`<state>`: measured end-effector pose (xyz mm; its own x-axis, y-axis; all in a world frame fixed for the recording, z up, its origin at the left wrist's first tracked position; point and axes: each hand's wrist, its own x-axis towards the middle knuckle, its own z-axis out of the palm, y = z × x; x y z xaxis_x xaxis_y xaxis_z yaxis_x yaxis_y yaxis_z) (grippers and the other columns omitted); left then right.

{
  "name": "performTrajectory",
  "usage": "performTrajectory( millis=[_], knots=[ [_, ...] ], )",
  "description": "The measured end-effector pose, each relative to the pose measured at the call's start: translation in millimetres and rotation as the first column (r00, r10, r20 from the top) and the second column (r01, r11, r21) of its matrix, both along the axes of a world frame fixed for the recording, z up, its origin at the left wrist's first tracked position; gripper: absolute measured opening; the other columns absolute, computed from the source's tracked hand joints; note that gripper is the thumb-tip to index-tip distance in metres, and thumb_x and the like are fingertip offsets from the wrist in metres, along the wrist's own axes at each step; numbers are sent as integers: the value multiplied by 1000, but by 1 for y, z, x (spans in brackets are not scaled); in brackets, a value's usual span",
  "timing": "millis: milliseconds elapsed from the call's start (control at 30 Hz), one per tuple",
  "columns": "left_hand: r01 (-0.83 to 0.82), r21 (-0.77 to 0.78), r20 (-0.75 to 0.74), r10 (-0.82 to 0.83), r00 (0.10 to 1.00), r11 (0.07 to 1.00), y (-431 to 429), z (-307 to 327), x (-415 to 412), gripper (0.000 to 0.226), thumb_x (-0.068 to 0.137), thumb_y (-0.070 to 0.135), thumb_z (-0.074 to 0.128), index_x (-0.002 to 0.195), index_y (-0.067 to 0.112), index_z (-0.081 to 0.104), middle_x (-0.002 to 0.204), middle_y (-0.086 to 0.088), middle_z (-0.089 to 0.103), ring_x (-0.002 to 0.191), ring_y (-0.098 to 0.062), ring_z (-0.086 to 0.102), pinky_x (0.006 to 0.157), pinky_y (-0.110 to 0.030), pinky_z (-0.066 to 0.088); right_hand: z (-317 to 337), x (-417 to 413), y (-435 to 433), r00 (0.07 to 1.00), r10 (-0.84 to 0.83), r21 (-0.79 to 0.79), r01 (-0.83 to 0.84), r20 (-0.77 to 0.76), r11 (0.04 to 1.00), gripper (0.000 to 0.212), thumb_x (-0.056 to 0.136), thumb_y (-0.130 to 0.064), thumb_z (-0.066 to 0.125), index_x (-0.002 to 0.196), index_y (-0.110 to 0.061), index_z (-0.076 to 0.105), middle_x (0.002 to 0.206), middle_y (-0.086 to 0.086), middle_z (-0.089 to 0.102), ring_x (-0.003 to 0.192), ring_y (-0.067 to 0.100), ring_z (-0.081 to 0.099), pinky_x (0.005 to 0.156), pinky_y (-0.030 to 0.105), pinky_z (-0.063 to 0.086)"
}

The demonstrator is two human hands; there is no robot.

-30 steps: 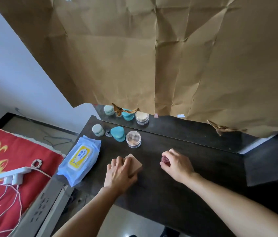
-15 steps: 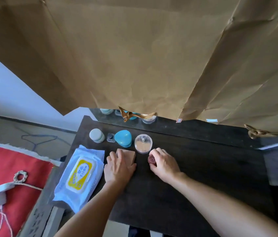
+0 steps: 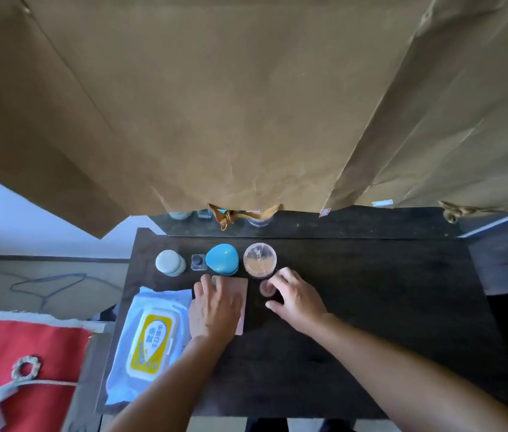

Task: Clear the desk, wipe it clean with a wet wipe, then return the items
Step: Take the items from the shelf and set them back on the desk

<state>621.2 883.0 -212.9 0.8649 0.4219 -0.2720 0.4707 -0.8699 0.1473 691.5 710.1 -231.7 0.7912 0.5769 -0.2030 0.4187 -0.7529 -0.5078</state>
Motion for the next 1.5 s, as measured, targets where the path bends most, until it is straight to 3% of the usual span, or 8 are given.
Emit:
performTrajectory(
  millis=[167, 267, 400, 567, 1000, 1200, 1300, 1500],
  knots=[
    [156, 80, 119, -165, 979, 985, -27, 30, 2, 21, 88, 36, 51, 96, 17, 56, 100, -6, 56, 93, -27, 53, 69, -36, 45, 17, -7, -47, 992, -104, 56, 99, 78, 993, 30, 83, -37, 62, 107, -20, 60, 112, -9, 53, 106, 10, 52, 74, 31, 49],
    [213, 5, 179, -211, 961, 977, -64, 45, 7, 24, 92, 36, 43, 104, 18, 54, 104, -3, 59, 98, -24, 55, 69, -37, 45, 32, -12, -92, 976, -175, 87, 164, 133, 983, 26, 83, -35, 63, 104, -19, 61, 108, -8, 56, 102, 11, 55, 72, 30, 49],
    [343, -30, 294, -320, 901, 939, -138, 65, 5, 15, 86, 27, 54, 89, 13, 55, 91, -7, 63, 87, -30, 61, 60, -38, 44, 55, -26, -168, 948, -252, 121, 232, 195, 965, 24, 84, -33, 63, 102, -18, 62, 104, -7, 57, 97, 13, 58, 69, 34, 52],
    [470, -24, 388, -425, 818, 883, -248, 85, -9, 17, 90, 31, 48, 94, 16, 55, 96, -2, 62, 93, -24, 59, 68, -36, 45, 86, -56, -284, 897, -329, 148, 297, 297, 943, 22, 81, -31, 66, 99, -18, 64, 100, -6, 60, 92, 15, 61, 68, 33, 54],
    [745, 63, 677, -578, 457, 664, -477, 177, 17, 13, 87, 21, 55, 95, 13, 62, 89, -2, 60, 83, -22, 59, 59, -30, 45, 199, -56, -515, 654, -552, 200, 534, 518, 821, 21, 86, -26, 66, 103, -14, 64, 96, 0, 61, 80, 20, 62, 63, 26, 45],
    [770, 168, 765, -573, 292, 616, -540, 224, 89, 19, 88, 20, 56, 103, 10, 62, 103, -7, 55, 93, -24, 51, 79, -35, 49, 243, -6, -559, 552, -594, 253, 571, 586, 781, 21, 87, -24, 64, 106, -13, 63, 101, 3, 62, 80, 22, 61, 62, 23, 36],
    [718, 175, 751, -563, 345, 674, -567, 244, 136, 23, 88, 19, 51, 106, 9, 60, 112, -11, 53, 101, -29, 50, 86, -41, 47, 263, 26, -574, 511, -597, 275, 571, 619, 774, 20, 89, -21, 61, 107, -11, 63, 103, 6, 62, 86, 25, 61, 65, 24, 35],
    [619, 86, 549, -556, 624, 780, -592, 255, 209, 36, 91, 28, 47, 123, 12, 49, 137, -18, 40, 130, -34, 33, 112, -47, 24, 283, 82, -589, 529, -568, 240, 564, 630, 790, 22, 92, -15, 54, 112, -9, 60, 112, 9, 58, 107, 27, 52, 74, 33, 42]
  ],
)
